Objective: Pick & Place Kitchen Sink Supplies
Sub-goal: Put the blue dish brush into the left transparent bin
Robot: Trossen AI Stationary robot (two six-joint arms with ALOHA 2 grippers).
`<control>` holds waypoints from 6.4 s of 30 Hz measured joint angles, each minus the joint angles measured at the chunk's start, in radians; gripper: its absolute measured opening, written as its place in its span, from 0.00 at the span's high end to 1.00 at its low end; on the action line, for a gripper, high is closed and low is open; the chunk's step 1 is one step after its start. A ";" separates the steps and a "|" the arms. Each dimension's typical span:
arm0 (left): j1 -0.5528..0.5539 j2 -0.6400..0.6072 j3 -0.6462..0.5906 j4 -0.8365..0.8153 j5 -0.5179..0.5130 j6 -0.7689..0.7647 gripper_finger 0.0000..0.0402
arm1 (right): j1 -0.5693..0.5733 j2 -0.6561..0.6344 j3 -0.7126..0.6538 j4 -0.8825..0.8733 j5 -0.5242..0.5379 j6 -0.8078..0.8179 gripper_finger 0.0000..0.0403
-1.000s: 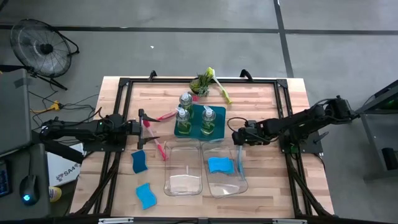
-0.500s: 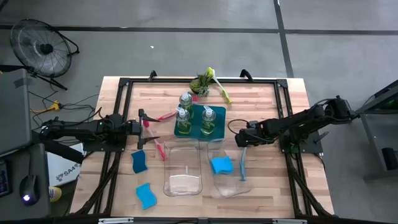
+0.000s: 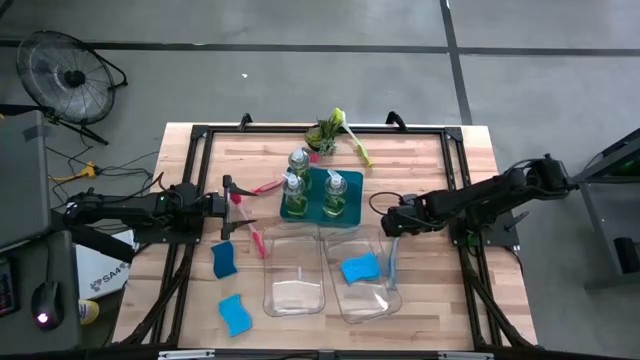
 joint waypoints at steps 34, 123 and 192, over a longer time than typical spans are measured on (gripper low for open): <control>0.000 0.000 0.000 0.000 0.000 0.000 0.14 | 0.065 0.076 0.012 0.132 -0.007 0.184 0.38; 0.000 0.000 0.000 0.000 0.000 0.000 0.14 | 0.325 -0.467 0.422 0.185 0.450 -0.869 0.84; 0.000 0.035 0.056 0.414 0.097 -0.428 0.14 | 0.299 -0.077 0.416 1.050 0.513 -0.993 0.84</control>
